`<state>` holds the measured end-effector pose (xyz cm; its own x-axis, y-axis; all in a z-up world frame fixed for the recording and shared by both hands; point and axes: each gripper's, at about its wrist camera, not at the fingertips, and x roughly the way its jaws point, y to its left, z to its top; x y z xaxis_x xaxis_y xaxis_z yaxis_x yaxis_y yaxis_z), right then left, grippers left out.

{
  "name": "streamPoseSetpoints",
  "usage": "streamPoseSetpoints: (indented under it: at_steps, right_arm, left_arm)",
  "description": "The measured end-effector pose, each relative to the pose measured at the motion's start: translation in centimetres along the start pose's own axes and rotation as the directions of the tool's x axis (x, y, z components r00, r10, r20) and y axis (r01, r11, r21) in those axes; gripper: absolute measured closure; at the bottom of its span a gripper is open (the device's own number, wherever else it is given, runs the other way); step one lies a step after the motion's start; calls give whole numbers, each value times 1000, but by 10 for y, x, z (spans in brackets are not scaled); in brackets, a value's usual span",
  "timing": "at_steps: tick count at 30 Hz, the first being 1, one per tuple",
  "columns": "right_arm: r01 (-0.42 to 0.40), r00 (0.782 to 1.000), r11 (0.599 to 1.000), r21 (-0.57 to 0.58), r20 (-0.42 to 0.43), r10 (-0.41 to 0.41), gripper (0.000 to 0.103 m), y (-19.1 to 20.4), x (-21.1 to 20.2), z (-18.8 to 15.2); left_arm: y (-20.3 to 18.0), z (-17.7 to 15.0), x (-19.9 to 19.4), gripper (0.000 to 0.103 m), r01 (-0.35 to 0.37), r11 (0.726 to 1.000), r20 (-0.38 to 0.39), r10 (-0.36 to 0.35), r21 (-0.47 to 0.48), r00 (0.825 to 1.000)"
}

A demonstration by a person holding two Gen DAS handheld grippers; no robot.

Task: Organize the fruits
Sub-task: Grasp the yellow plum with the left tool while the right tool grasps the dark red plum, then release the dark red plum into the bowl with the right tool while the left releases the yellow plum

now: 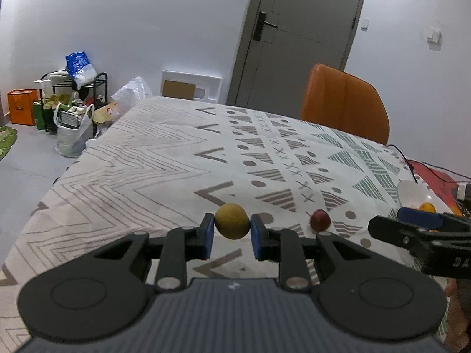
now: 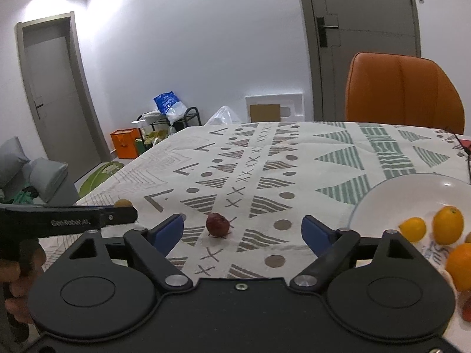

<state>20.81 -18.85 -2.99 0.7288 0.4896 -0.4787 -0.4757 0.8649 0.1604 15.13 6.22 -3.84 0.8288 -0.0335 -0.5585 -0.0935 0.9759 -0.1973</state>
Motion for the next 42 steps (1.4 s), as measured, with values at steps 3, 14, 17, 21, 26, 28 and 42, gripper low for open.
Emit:
streamPoseSetpoints:
  at_steps: [3,14,17,21,26,28,42]
  right_arm:
    - [-7,1000,1000,-7,-16,7,22,2,7,2]
    - [-22,998,998,-52,-68,18,35,23,37,8]
    - [-19,996,997,-78,-84,13,40,28,48,10]
    - [2,987,996,-84,-157,-15,77,30,67,7]
    - [4,991,997,-72,-131,-14,81,28,51,4]
    - [13,993,998,-67,-115,-21,81,25,43,3]
    - [38,999,999,5,-5,-38,81,-6,-10,11]
  left_arm:
    - [7,1,-4,79,-7,1000,12,7,-12,1000]
    - [33,3,-13,79,-31,998,30,33,-61,999]
    - [41,3,-16,79,-37,997,34,39,-71,999]
    - [45,2,-16,79,-39,996,32,42,-86,999]
    - [36,1,-13,79,-25,997,19,27,-75,999]
    - [30,2,-14,79,-14,998,25,16,-65,1000]
    - [-18,7,-17,79,49,999,43,-49,-4,998]
